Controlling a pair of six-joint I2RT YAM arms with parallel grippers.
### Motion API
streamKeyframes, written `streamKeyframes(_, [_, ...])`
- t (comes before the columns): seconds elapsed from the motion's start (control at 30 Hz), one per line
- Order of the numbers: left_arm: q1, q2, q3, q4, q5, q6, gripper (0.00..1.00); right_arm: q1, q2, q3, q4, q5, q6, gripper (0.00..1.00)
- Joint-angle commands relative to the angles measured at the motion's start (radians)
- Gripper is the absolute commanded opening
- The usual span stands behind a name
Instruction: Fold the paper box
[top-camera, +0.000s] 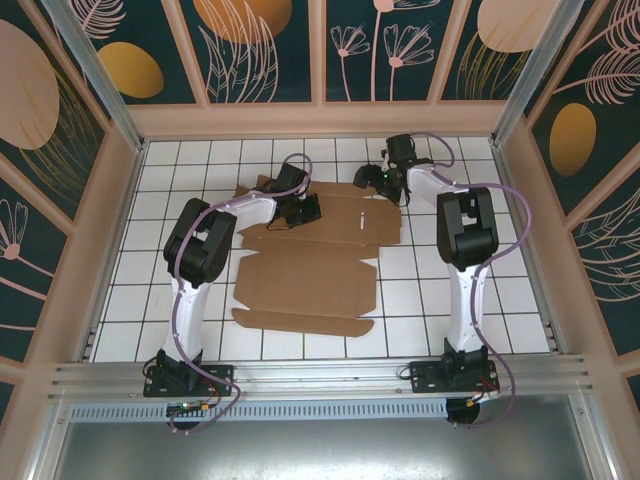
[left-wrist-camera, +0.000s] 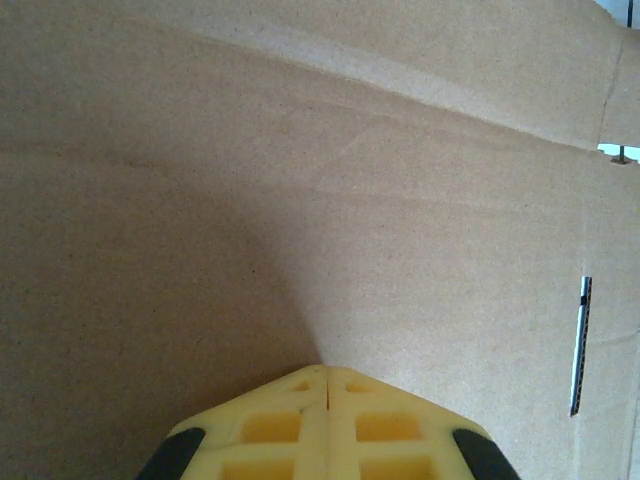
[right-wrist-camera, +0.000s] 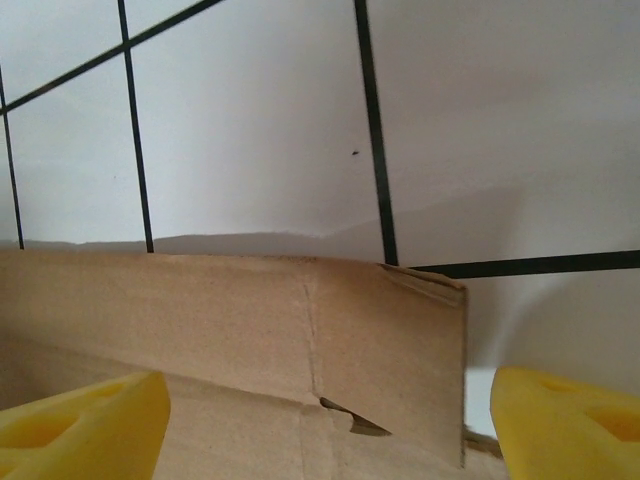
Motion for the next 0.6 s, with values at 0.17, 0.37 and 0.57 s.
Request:
streamKeyframes(0.17, [0.004, 0.022, -0.041, -0.014, 0.003, -0.008, 0.00, 0.008, 0.003, 0.010, 0.098, -0.126, 0.034, 0.79])
streamKeyframes(0.37, [0.004, 0.013, -0.035, -0.037, -0.002, 0.020, 0.00, 0.043, -0.028, 0.000, 0.139, -0.122, 0.019, 0.78])
streamKeyframes(0.57, [0.004, 0.008, -0.031, -0.050, -0.007, 0.031, 0.00, 0.078, 0.023, 0.064, 0.109, -0.113, -0.003, 0.78])
